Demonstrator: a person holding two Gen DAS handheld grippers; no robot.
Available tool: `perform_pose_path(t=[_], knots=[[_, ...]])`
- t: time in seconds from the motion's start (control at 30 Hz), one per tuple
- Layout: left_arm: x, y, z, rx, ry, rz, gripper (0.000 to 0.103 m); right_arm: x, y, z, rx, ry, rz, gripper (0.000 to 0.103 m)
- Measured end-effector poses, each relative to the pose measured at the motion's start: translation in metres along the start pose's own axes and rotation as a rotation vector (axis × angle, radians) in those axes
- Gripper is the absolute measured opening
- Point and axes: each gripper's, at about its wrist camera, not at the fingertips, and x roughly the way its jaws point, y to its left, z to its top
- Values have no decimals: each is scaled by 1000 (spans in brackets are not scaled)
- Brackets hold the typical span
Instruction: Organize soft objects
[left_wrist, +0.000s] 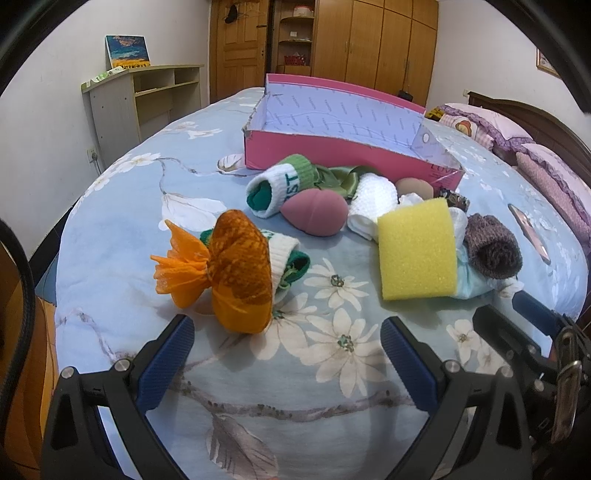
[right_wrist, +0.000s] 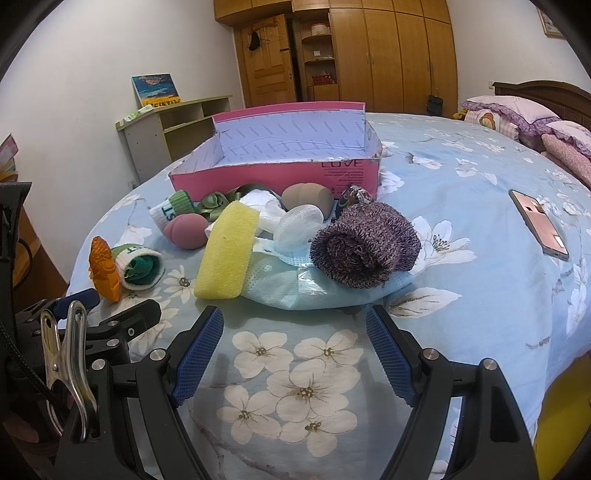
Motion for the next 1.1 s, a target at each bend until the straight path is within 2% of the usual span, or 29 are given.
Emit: perform_pose_path(t=[1.1], knots=[[-3,-2,-1,12,-5,-2,103,1,-2,0,5,2,0,82]])
